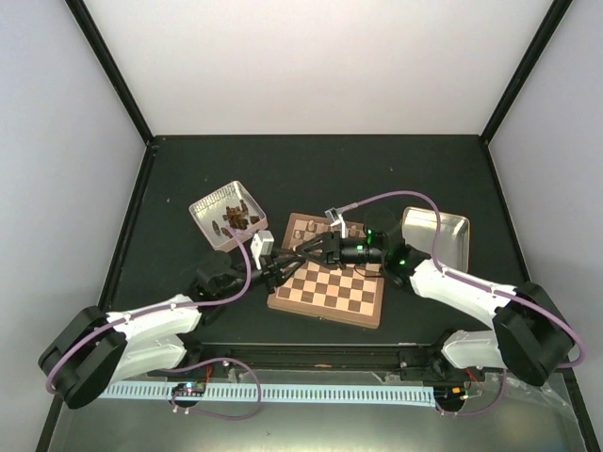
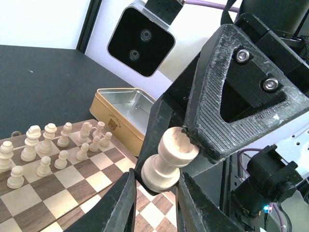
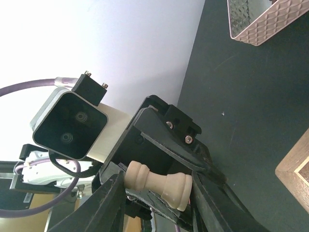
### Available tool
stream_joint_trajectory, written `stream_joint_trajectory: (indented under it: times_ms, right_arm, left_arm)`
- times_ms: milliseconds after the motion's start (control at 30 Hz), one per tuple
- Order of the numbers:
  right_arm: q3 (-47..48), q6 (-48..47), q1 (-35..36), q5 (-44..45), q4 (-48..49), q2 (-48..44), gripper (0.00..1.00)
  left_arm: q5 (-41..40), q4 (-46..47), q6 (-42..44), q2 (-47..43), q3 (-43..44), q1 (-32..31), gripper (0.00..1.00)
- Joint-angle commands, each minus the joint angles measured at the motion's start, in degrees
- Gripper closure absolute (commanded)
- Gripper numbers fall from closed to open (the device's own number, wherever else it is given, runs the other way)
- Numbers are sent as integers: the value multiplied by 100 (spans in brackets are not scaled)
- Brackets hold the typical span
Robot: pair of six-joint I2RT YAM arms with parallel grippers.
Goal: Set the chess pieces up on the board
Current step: Place the chess piece on the chessboard.
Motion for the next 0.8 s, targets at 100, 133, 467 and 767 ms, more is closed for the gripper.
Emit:
stream_joint_trajectory:
  times_ms: [100, 133, 467, 767]
  right_arm:
    - [-106, 15, -7, -139, 212, 55, 62]
    - [-111, 11, -7, -138, 212, 64, 62]
    - [-142, 24, -1, -107, 217, 94, 63]
    - [-1, -424, -3, 127, -498, -23, 49]
  left_arm:
    - [116, 455, 47, -17, 271, -56, 70]
    - [117, 451, 48, -20, 279, -54, 68]
    - [73, 367, 119, -74, 271, -60, 82]
    - [124, -359, 687, -177, 402, -55, 98]
